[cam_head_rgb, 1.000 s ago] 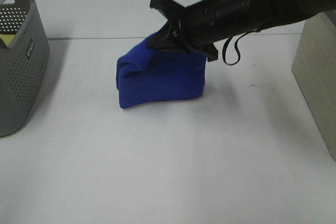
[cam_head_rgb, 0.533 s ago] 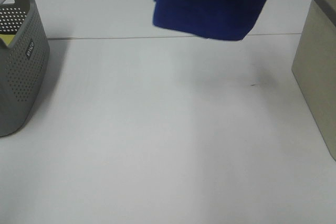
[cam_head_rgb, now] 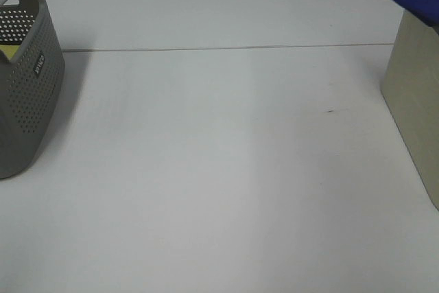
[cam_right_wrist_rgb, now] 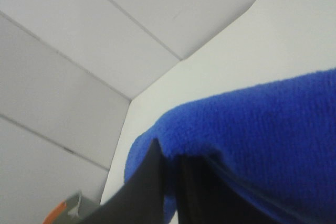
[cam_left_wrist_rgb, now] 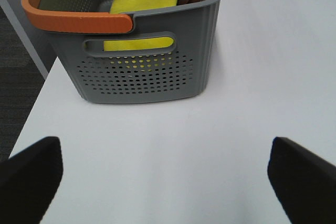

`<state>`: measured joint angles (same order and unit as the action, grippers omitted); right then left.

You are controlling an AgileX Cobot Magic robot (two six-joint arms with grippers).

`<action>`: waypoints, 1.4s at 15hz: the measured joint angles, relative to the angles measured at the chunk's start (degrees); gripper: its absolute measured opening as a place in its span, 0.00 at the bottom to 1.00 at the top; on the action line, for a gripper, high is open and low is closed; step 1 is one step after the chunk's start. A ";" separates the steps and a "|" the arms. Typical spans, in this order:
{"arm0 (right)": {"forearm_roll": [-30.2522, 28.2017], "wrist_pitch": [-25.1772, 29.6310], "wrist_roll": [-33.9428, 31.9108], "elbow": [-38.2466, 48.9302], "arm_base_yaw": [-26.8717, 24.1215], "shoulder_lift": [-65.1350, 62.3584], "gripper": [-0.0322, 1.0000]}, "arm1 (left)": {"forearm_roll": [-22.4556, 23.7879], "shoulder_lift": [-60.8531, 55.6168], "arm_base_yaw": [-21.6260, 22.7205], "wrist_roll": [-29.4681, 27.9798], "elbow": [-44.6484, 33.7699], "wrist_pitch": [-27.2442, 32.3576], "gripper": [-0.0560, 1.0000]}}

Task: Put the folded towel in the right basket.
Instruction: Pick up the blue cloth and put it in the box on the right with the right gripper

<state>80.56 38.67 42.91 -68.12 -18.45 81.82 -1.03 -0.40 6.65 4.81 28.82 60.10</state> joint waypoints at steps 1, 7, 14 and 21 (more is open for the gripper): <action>1.55 0.23 0.00 0.00 -3.78 0.00 0.08 | 0.00 0.00 0.00 0.00 0.00 0.00 0.99; -2.01 1.38 0.00 0.00 -16.56 0.00 0.08 | 0.00 0.00 0.00 0.00 0.00 0.00 0.99; -15.70 0.40 -1.55 8.88 -16.62 1.66 0.08 | 0.00 0.00 0.00 0.00 0.00 0.00 0.99; -16.21 1.60 -2.18 15.13 -16.62 10.14 0.08 | 0.00 0.00 0.00 0.00 0.00 0.00 0.99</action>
<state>64.34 40.28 40.74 -53.00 -35.07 91.96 -1.03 -0.40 6.65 4.81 28.82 60.10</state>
